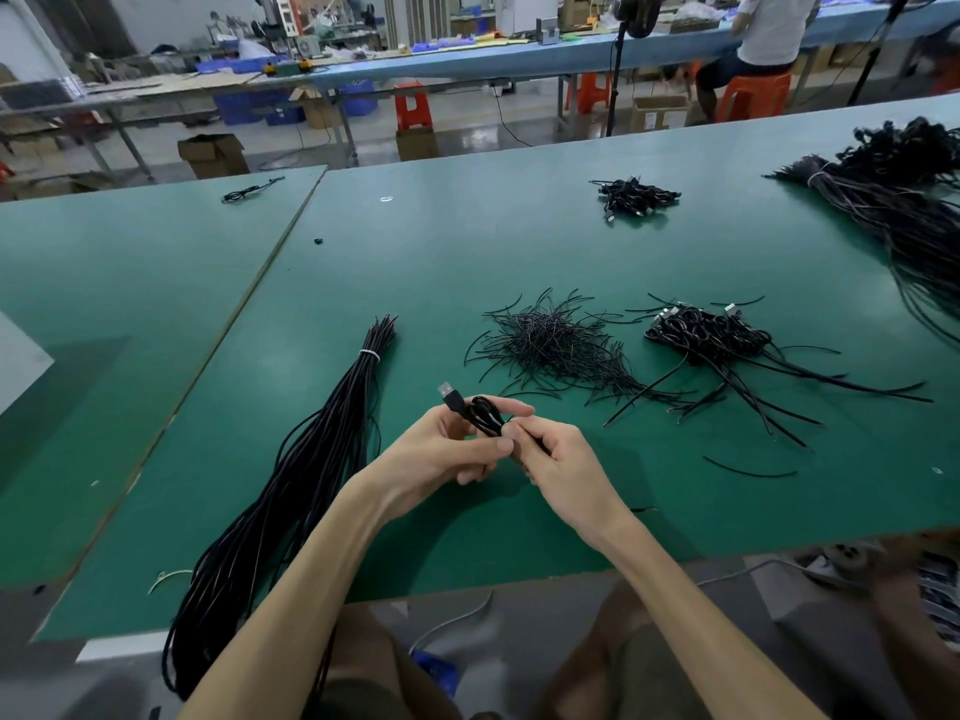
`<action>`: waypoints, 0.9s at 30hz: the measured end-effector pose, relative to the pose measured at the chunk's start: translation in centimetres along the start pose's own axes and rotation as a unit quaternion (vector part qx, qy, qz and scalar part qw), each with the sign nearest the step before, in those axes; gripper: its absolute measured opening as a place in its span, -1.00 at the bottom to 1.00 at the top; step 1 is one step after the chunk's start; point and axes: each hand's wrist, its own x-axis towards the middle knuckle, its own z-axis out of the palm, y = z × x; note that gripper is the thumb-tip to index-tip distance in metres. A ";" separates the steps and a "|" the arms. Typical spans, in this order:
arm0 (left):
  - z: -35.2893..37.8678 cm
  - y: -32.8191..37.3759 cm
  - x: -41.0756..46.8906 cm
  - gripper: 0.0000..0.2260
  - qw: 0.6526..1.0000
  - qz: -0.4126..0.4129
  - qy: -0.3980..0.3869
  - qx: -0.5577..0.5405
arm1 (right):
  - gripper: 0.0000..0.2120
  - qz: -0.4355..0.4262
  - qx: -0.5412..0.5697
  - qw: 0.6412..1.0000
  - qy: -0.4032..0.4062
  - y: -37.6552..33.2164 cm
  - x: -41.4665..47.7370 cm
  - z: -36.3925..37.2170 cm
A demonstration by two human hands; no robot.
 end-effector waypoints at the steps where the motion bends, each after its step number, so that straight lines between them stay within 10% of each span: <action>1: -0.1 0.2 0.0 -0.61 1.000 0.003 0.000 0.013 | -0.77 -0.006 0.001 1.000 -0.002 -0.1 -0.1 0.0; 27: 1.1 0.9 -0.4 -0.80 0.910 0.041 0.247 0.329 | -0.69 0.004 -0.047 0.997 0.054 -1.0 -0.5 0.5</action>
